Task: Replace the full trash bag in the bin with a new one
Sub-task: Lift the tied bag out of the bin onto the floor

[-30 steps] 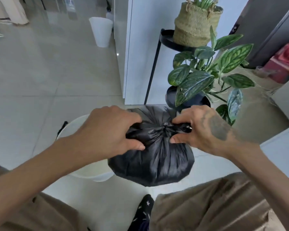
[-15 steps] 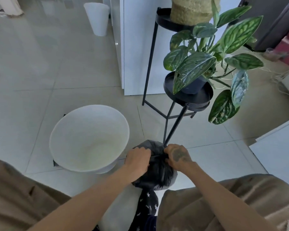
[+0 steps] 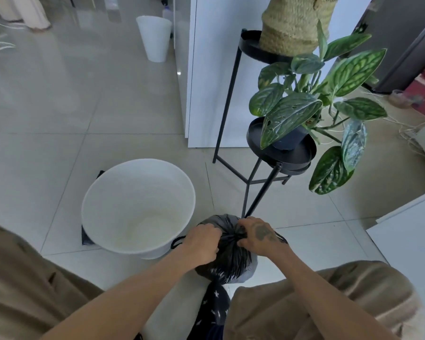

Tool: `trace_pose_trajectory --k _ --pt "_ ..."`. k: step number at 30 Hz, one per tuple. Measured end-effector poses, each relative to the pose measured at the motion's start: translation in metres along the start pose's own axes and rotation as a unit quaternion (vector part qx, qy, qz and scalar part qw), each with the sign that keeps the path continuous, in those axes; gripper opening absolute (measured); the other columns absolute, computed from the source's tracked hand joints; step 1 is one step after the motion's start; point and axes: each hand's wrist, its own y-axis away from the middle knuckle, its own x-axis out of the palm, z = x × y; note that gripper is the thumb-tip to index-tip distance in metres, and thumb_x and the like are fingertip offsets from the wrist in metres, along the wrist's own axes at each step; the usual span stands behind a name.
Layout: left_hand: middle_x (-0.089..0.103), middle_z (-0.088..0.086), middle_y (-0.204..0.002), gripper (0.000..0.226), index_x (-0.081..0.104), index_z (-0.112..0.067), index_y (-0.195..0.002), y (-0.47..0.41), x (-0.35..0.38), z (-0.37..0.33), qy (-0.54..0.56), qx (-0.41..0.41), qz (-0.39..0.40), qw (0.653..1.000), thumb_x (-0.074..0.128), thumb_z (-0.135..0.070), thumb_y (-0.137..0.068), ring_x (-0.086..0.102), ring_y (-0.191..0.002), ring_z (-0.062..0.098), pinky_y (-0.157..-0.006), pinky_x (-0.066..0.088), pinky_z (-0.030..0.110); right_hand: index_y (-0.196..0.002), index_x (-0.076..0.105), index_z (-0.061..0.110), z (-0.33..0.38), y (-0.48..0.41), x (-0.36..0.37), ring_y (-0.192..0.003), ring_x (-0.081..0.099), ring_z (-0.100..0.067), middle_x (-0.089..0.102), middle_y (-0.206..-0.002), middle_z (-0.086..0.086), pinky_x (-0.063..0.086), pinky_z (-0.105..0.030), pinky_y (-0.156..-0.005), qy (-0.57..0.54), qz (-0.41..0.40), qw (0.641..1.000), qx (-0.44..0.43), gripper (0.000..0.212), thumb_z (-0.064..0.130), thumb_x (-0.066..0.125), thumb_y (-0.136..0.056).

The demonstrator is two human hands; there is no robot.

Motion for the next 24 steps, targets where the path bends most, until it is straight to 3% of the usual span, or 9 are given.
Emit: trace_pose_trajectory --k 3,6,10,15,18,21,24 --pt "0.064 0.016 -0.109 0.018 0.061 -0.009 -0.108 0.010 -0.031 -0.007 -0.015 0.012 -0.010 1.000 0.057 -0.018 -0.093 0.064 -0.097 0.035 -0.071 0.046 0.038 -0.139 0.052 0.014 0.013 -0.004 -0.016 -0.130 0.050 -0.026 0.055 -0.139 -0.006 0.041 -0.035 -0.107 -0.028 -0.019 0.999 -0.006 0.051 0.033 0.064 -0.093" --pt "0.065 0.015 -0.103 0.015 0.062 -0.010 -0.105 0.021 -0.068 0.002 -0.012 0.003 -0.071 0.997 0.056 -0.018 -0.093 0.065 -0.092 0.036 -0.066 0.040 0.037 -0.140 0.054 0.012 0.036 -0.017 -0.034 -0.124 0.055 -0.023 0.058 -0.139 -0.007 0.045 -0.033 -0.105 -0.076 -0.060 0.995 -0.034 0.046 0.027 0.059 -0.097" --pt "0.068 0.010 -0.110 0.025 0.064 -0.015 -0.115 0.033 -0.102 0.048 0.016 -0.065 -0.157 0.985 0.053 -0.026 -0.097 0.064 -0.100 0.033 -0.077 0.047 0.038 -0.138 0.057 0.013 0.078 -0.041 -0.051 -0.112 0.063 -0.022 0.064 -0.132 -0.005 0.050 -0.030 -0.098 -0.158 -0.101 0.981 -0.050 0.041 0.026 0.058 -0.098" --pt "0.074 0.001 -0.104 0.025 0.067 -0.024 -0.116 0.050 -0.112 0.124 0.084 -0.157 -0.236 0.955 0.055 -0.033 -0.097 0.065 -0.101 0.026 -0.082 0.051 0.035 -0.147 0.044 0.017 0.120 -0.072 -0.049 -0.124 0.056 -0.025 0.047 -0.148 -0.005 0.046 -0.037 -0.104 -0.166 -0.125 0.976 -0.070 0.049 0.029 0.053 -0.101" --pt "0.076 -0.004 -0.084 0.016 0.072 -0.023 -0.099 0.058 -0.114 0.164 0.117 -0.211 -0.302 0.922 0.058 -0.031 -0.095 0.066 -0.084 0.021 -0.069 0.048 0.030 -0.147 0.043 0.018 0.132 -0.090 -0.046 -0.126 0.053 -0.025 0.045 -0.148 -0.003 0.047 -0.038 -0.103 -0.171 -0.153 0.970 -0.084 0.048 0.025 0.054 -0.101" --pt "0.065 -0.006 -0.064 0.014 0.073 -0.022 -0.085 0.063 -0.112 0.206 0.158 -0.281 -0.361 0.875 0.061 -0.026 -0.092 0.063 -0.064 0.020 -0.053 0.036 0.024 -0.145 0.046 0.017 0.145 -0.110 -0.043 -0.127 0.051 -0.025 0.046 -0.148 -0.002 0.048 -0.039 -0.102 -0.170 -0.171 0.966 -0.093 0.046 0.019 0.054 -0.100" --pt "0.061 -0.008 -0.059 0.017 0.072 -0.017 -0.078 0.064 -0.098 0.248 0.224 -0.337 -0.416 0.814 0.063 -0.023 -0.091 0.059 -0.054 0.018 -0.048 0.044 0.026 -0.143 0.050 0.016 0.152 -0.131 -0.037 -0.126 0.052 -0.026 0.049 -0.146 -0.003 0.046 -0.036 -0.104 -0.181 -0.185 0.961 -0.097 0.044 0.012 0.054 -0.099"
